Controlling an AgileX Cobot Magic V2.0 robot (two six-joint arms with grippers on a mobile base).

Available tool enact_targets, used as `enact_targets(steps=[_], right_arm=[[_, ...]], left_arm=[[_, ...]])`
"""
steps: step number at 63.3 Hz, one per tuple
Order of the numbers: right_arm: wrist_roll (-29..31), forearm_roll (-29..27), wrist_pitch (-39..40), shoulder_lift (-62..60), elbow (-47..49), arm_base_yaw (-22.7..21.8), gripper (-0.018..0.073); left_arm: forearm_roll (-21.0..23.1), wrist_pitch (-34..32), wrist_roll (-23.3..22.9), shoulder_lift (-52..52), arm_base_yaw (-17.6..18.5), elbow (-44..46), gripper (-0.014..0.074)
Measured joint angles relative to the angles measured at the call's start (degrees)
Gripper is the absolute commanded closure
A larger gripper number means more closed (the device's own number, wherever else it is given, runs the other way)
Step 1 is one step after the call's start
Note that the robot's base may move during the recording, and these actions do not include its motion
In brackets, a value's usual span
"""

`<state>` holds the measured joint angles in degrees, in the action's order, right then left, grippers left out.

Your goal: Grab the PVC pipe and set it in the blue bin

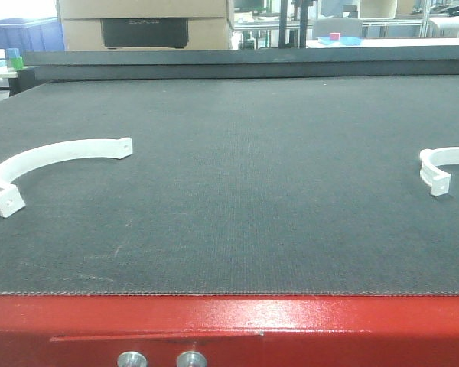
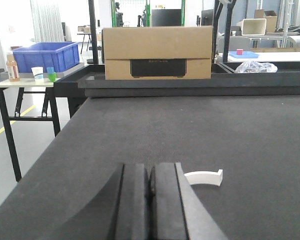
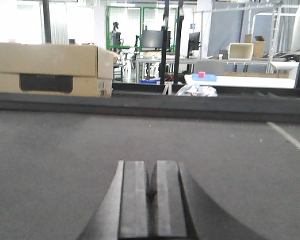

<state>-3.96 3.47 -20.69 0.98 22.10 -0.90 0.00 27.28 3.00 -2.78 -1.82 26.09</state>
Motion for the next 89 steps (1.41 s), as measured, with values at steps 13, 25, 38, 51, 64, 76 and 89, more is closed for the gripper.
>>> enact_targets(steps=[13,25,38,51,64,76,89], right_arm=[[0.0,0.2,-9.1,10.0,13.3,0.0,0.0721],[0.0,0.1,-19.3,24.8,26.3,0.0,0.0721],[0.0,0.1,-26.7,39.8,35.2,0.0,0.0721],[0.0,0.0,-30.5,51.4,36.1,0.0,0.0721],[0.0,-3.0,-27.1,61.3,36.1,0.0,0.0721],[-0.1,-6.6,-24.8,72.8,36.8,0.0,0.0708],[-7.2,-3.5,-32.0,85.4,46.2,1.9,0.0708]], left_arm=[[0.8,11.5,0.0,-12.7,0.0,14.5,0.0707],[6.4,18.3,0.0,-28.7,0.0,28.4,0.0707],[8.2,30.1,0.0,-45.0,0.0,39.5,0.0707],[8.3,31.5,0.0,-56.8,0.0,41.6,0.0707],[9.8,27.9,0.0,-65.7,0.0,41.7,0.0707],[10.4,27.3,0.0,-72.5,0.0,41.7,0.0707],[10.5,27.1,0.0,-76.4,0.0,41.7,0.0707]])
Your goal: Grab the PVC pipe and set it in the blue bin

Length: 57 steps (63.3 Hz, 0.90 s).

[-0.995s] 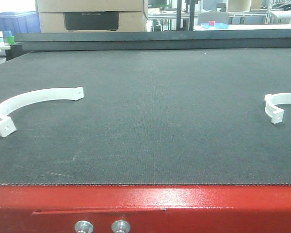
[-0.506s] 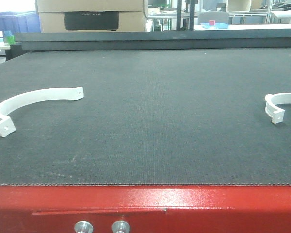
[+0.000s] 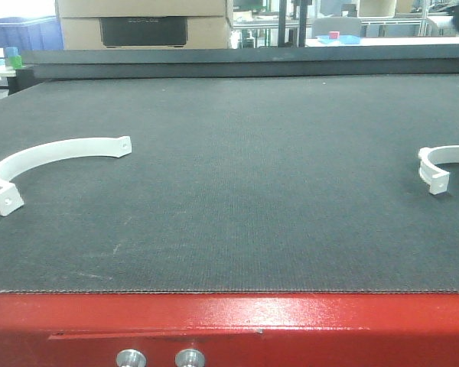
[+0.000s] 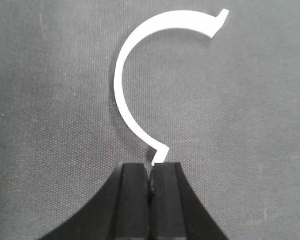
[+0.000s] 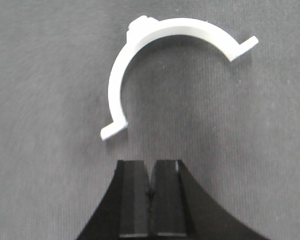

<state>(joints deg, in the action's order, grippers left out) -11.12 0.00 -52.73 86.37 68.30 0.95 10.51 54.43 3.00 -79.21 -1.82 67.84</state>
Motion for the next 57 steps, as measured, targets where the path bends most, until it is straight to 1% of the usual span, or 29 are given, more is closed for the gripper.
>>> enact_targets(steps=[5,10,17,26,31,38,41,44,48,57], right_arm=[[-4.1,3.0,-2.4,3.7,4.5,2.0,0.0708],[-6.5,4.1,-5.2,7.5,10.1,3.8,0.0708],[-7.7,3.9,-7.6,12.6,16.2,5.3,0.0708],[-10.3,3.0,-10.9,17.8,20.9,5.5,0.0701],[-12.8,2.7,-12.4,19.5,21.4,4.9,0.0645],[-14.4,1.4,-13.2,20.8,21.4,3.5,0.0501],[-14.6,0.7,-13.3,21.3,21.4,3.0,0.0424],[-14.7,0.4,-13.3,21.9,21.4,2.5,0.0380],[-14.8,0.0,-12.8,22.4,21.5,2.2,0.0351],[-15.0,0.0,-11.0,23.6,21.8,2.1,0.0358]], left_arm=[[0.1,-0.5,0.0,-0.3,0.0,0.0,0.0707],[0.2,-1.0,0.0,-0.3,0.0,0.0,0.0707],[0.2,-1.1,0.0,-0.3,0.0,0.0,0.0707],[0.2,-1.0,0.0,-0.3,0.0,0.0,0.0707],[0.3,-0.6,0.0,-0.3,0.0,0.0,0.0707],[0.3,-0.3,0.0,-0.3,0.0,0.0,0.0707],[0.3,-0.2,0.0,-0.3,0.0,0.0,0.0707],[0.3,-0.1,0.0,-0.3,0.0,0.0,0.0707],[0.3,-0.1,0.0,-0.3,0.0,0.0,0.0707],[0.3,-0.1,0.0,-0.3,0.0,0.0,0.0707]])
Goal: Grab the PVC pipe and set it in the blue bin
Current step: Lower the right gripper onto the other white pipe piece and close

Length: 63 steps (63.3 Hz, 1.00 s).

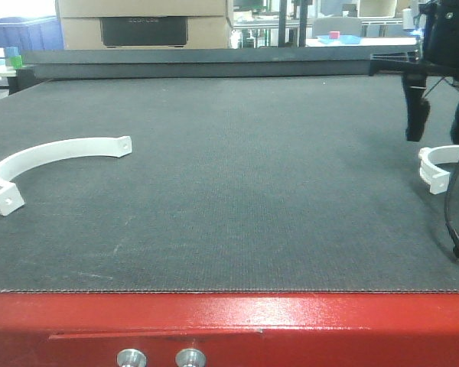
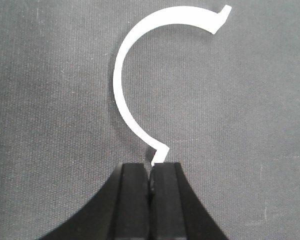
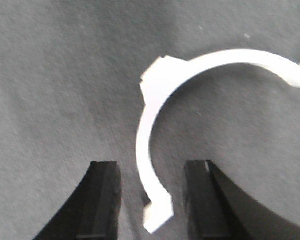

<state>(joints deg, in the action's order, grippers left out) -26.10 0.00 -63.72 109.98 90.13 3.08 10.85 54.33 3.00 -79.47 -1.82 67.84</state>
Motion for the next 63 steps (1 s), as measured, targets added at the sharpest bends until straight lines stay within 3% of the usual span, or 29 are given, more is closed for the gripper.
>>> enact_targets(steps=[28,45,63], right_arm=[[-2.3,-0.4,2.6,4.9,0.0,-0.3,0.0359],[-3.8,-0.4,2.6,4.9,0.0,-1.2,0.0482],[-3.9,-0.4,3.2,5.5,0.0,-1.2,0.0486]], left_arm=[[0.0,0.2,0.0,0.0,0.0,0.0,0.0707],[0.0,0.4,0.0,0.0,0.0,0.0,0.0707],[0.0,0.4,0.0,0.0,0.0,0.0,0.0707]])
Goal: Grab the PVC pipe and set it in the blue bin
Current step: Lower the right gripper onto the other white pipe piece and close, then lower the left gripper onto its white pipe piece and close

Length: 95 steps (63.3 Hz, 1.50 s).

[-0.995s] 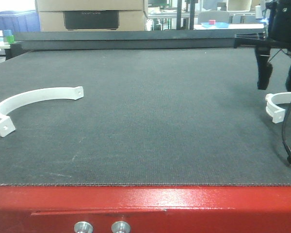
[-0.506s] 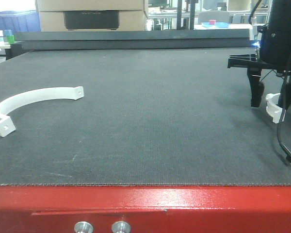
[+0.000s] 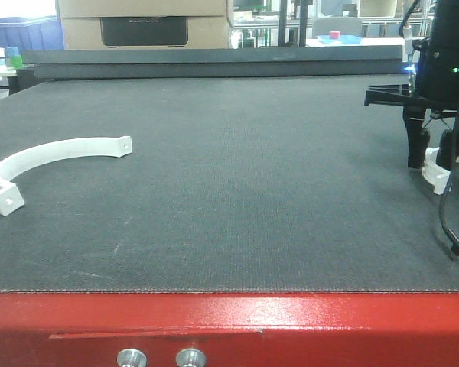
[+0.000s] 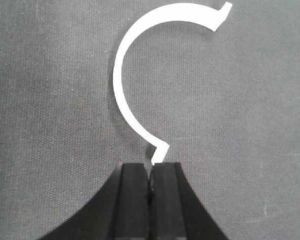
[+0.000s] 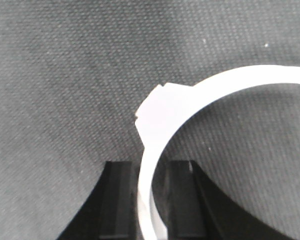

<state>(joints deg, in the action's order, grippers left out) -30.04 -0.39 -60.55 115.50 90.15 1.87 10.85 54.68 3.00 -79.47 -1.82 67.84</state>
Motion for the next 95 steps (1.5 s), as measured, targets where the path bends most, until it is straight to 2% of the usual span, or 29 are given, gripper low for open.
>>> enact_targets(steps=[16,29,37,40,49,56,62,71,75,84,95], right_arm=[[0.0,0.0,0.0,0.6,0.0,0.0,0.0498],[-0.1,0.0,0.0,0.7,0.2,0.0,0.0614],[0.0,0.0,-0.3,0.8,0.4,0.0,0.0725],[0.6,0.0,-0.6,0.8,0.4,0.0,0.0728],[5.6,0.7,-1.5,-0.1,0.4,0.4,0.0728],[11.3,1.4,-2.0,-3.1,0.4,1.6,0.0728],[14.3,1.5,-2.2,-6.8,0.4,3.1,0.0728],[15.5,1.6,-2.6,-12.4,0.4,5.6,0.0728],[15.9,1.6,-3.2,-14.4,0.4,6.4,0.0728],[17.8,1.6,-6.3,-18.2,0.4,8.0,0.0728],[19.0,1.6,-9.1,-19.4,0.4,8.5,0.0728]], left_arm=[[0.0,0.0,0.0,0.0,0.0,0.0,0.0707],[0.0,0.0,0.0,0.0,0.0,0.0,0.0707],[0.0,0.0,0.0,0.0,0.0,0.0,0.0707],[0.0,0.0,0.0,0.0,0.0,0.0,0.0707],[1.6,-0.4,-0.1,0.0,0.0,0.0,0.0707],[1.5,-1.2,-0.4,-0.2,1.5,1.0,0.0707],[-1.2,-1.0,-3.0,-1.2,4.5,3.2,0.0707],[-9.7,-0.6,-8.7,-4.5,9.1,7.4,0.0707],[-11.9,-0.4,-9.7,-6.4,9.7,8.7,0.0707],[-13.4,-0.1,-10.8,-11.8,8.8,11.3,0.0707],[-9.5,0.6,-10.4,-19.0,4.6,14.7,0.0707]])
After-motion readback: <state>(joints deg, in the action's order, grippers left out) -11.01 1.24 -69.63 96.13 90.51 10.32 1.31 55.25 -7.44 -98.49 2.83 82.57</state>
